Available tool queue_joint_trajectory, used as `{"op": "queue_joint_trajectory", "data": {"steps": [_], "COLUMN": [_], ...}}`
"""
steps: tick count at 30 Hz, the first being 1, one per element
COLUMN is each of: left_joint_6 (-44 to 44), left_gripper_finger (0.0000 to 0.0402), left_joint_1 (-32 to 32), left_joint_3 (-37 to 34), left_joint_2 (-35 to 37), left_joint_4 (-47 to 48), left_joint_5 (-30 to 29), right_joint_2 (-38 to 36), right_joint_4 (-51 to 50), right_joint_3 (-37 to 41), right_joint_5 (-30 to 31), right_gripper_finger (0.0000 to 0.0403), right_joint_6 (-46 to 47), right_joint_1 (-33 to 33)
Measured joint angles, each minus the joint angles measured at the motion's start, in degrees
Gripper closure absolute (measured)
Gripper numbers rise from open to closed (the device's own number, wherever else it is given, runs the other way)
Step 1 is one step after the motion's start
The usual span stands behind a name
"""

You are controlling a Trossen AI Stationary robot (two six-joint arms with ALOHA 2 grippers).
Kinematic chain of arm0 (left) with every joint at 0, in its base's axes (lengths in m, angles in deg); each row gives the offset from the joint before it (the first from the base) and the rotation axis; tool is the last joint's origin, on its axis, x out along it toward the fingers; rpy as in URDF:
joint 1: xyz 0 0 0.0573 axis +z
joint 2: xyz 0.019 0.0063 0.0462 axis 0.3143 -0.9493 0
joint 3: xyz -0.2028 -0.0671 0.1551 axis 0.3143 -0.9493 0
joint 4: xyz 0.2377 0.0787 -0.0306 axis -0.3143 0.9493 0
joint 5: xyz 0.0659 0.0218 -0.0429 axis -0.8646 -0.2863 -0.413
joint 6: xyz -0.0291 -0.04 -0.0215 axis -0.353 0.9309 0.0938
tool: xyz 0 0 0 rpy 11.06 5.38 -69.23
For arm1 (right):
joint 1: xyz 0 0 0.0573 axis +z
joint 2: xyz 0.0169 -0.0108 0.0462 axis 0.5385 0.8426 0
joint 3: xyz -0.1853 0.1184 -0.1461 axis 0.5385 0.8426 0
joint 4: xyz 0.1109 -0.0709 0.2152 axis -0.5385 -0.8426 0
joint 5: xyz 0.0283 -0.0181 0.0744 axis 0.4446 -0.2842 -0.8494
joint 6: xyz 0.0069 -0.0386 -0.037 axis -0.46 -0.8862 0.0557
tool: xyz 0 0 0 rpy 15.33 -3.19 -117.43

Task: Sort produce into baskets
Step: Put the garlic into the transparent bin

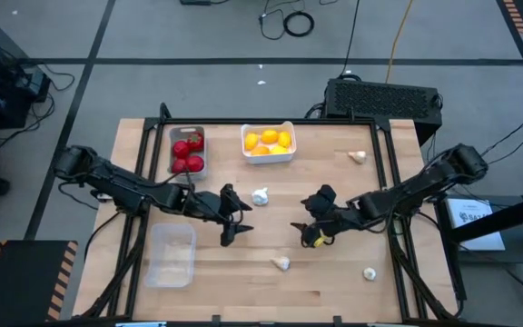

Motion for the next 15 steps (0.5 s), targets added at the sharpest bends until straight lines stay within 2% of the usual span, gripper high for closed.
{"op": "queue_joint_trajectory", "data": {"steps": [7,15], "left_joint_6": [3.0,7.8], "left_gripper_finger": [0.0096,0.0096], "left_joint_1": [0.0,1.5], "left_joint_3": [0.0,0.1], "left_joint_2": [-0.6,-6.1], "left_joint_4": [-0.5,-2.3], "left_joint_5": [-5.7,-8.5], "right_joint_2": [-1.6,-3.0], "right_joint_4": [4.5,-0.4], "right_joint_3": [0.0,0.0], "right_joint_5": [-0.2,-0.4], "right_gripper_finger": [0.0028,0.0028], "right_joint_6": [-13.4,-13.7], "right_joint_1": [0.0,0.1]}}
